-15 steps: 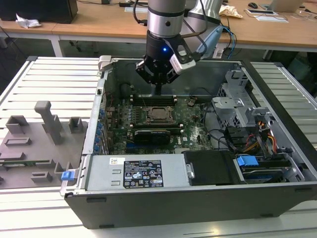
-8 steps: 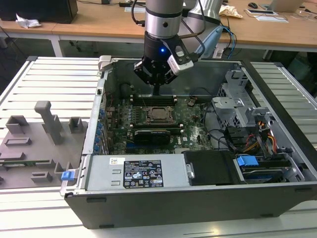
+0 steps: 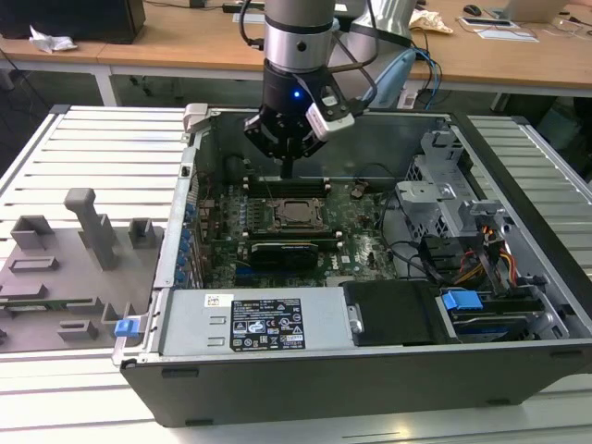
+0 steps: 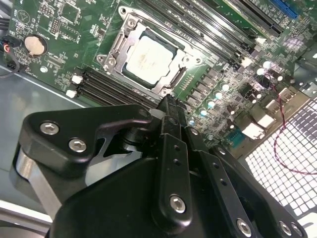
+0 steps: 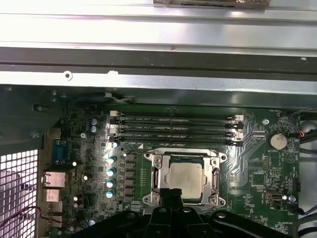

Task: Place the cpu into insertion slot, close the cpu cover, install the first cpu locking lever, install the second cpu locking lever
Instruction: 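Install the first cpu locking lever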

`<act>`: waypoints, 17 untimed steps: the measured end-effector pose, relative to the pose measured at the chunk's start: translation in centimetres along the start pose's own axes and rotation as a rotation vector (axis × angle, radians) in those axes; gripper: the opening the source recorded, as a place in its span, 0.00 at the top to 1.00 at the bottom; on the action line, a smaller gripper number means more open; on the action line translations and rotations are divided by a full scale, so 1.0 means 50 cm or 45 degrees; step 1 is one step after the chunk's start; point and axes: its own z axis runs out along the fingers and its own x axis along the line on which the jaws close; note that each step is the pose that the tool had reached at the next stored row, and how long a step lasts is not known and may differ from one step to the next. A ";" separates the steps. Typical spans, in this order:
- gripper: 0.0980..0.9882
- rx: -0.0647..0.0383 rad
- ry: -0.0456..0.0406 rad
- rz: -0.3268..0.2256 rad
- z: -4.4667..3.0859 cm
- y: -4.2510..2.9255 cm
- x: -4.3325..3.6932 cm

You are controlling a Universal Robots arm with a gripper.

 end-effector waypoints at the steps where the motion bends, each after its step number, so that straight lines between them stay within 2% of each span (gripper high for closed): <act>1: 0.99 0.000 0.000 0.000 0.000 0.000 0.001; 10: 0.99 0.000 0.000 0.000 0.002 0.000 0.010; 17: 0.99 0.000 0.000 0.000 0.007 0.001 0.024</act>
